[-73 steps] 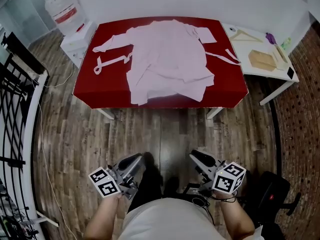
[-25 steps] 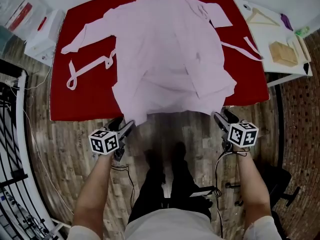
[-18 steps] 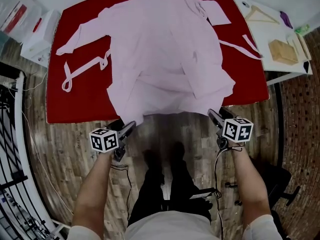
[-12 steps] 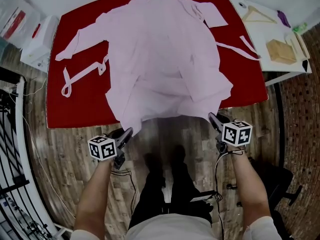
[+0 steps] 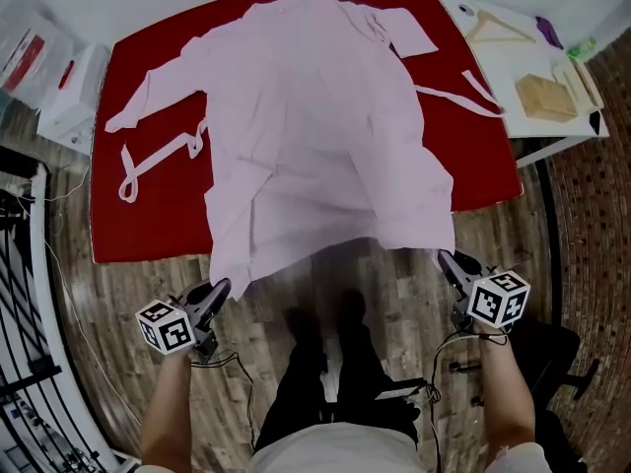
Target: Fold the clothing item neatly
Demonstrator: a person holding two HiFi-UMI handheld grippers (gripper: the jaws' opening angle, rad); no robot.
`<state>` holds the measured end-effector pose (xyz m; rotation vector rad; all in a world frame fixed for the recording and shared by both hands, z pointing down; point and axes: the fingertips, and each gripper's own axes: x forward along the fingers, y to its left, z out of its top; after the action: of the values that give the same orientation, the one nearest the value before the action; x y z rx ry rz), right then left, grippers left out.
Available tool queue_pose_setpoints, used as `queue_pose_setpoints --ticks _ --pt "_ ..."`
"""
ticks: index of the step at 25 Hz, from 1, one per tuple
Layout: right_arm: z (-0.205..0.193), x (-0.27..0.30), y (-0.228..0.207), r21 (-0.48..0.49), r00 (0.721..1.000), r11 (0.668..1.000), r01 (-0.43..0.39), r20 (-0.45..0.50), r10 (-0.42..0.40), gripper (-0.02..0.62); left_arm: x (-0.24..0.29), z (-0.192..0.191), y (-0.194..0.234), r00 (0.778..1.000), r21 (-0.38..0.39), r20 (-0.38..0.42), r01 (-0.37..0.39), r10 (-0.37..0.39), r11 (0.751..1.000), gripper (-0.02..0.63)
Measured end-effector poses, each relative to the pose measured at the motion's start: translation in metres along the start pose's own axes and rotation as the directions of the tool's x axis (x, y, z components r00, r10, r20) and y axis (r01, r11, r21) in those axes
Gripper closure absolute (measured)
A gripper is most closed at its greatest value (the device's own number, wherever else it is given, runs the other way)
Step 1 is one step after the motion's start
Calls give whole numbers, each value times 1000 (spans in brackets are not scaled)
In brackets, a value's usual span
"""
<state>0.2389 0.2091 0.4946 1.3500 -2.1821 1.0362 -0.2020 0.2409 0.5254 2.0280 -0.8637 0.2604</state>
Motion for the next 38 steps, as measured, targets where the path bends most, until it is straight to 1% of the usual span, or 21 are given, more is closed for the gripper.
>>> queue_pose_setpoints --ticks 7,11,20,25,31,38 --pt "-18 -48 -12 4 998 999 48 -42 -48 560 -39 15 15 998 34 -18 -57 57 998 591" --pt "-36 -65 -20 36 994 997 74 -78 -71 560 -54 14 23 995 50 -39 -84 86 995 591" --pt "-83 -83 -32 117 983 986 122 -153 -103 560 -69 -12 20 983 108 -139 -103 117 989 591" --pt "-98 -82 -40 122 976 981 152 -177 -129 560 -74 -37 18 974 124 -188 -108 130 986 591" --pt "-109 -81 -57 158 968 968 194 -192 -162 560 -79 -77 18 963 63 -234 -121 133 991 591" --pt "-124 -67 -84 156 949 957 243 -245 -201 560 -71 -129 20 949 -23 -290 -136 124 990 591"
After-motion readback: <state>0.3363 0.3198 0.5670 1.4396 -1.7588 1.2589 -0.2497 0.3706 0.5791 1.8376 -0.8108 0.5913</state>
